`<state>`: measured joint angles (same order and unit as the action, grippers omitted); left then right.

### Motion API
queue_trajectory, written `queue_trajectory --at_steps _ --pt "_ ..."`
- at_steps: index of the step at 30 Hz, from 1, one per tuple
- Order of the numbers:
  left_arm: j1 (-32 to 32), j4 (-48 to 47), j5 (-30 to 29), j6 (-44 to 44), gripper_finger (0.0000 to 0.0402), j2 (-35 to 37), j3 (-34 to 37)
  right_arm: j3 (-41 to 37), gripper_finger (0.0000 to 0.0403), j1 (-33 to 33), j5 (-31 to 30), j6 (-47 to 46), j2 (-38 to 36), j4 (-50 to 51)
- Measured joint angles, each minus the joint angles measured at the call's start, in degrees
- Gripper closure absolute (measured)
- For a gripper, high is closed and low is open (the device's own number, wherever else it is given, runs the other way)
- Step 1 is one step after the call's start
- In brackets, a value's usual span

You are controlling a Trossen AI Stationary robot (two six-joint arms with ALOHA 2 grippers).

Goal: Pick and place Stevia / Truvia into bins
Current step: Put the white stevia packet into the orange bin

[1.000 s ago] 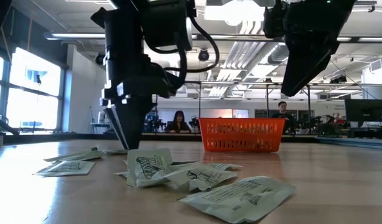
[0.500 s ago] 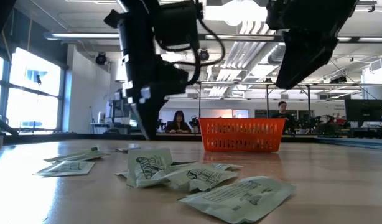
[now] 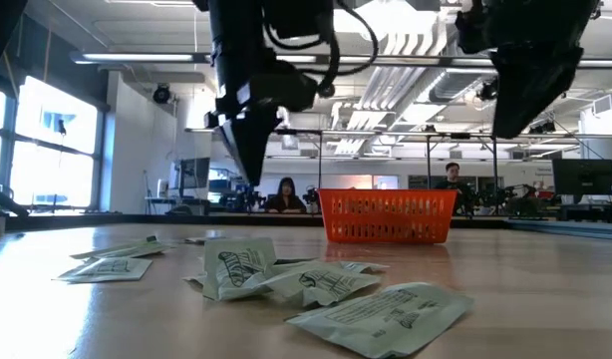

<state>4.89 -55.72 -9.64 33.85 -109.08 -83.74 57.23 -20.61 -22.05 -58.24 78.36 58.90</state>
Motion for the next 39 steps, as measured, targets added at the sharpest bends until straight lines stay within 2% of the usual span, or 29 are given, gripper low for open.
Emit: queue_trajectory --at_steps 2,8,11,14,18,26,34,37,39 --pt "0.64 -0.13 0.45 2.18 0.0293 -0.02 1.05 0.00 0.0151 0.36 1.77 0.98 0.06 -0.19" --pt "0.67 0.59 3.50 7.39 0.0138 -0.02 4.31 0.00 0.0151 1.31 1.93 1.70 0.07 -0.53" --pt "0.71 0.74 3.51 8.80 0.0093 -0.02 6.28 0.00 0.0151 2.25 2.57 2.55 0.07 -1.70" --pt "0.76 3.71 3.48 8.82 0.0080 -0.04 8.67 0.00 0.0151 3.35 3.41 4.14 0.07 -3.55" --pt "0.70 8.90 4.47 8.79 0.0104 -0.07 12.10 0.00 0.0151 4.79 4.16 4.69 0.09 -5.34" --pt "-0.73 13.52 3.45 7.31 0.0203 0.27 15.49 0.00 0.0151 5.65 4.23 4.26 0.11 -6.26" --pt "-3.44 14.27 3.23 0.91 0.0324 0.15 15.39 0.00 0.0151 5.65 4.25 1.76 0.11 -6.26" --pt "-3.90 15.58 0.52 -1.01 0.0368 -0.25 13.76 0.00 0.0151 5.36 3.73 0.57 0.11 -6.21" --pt "-4.05 13.83 -0.36 -1.84 0.0382 -0.37 11.99 0.00 0.0151 4.69 2.45 0.06 0.11 -6.00"
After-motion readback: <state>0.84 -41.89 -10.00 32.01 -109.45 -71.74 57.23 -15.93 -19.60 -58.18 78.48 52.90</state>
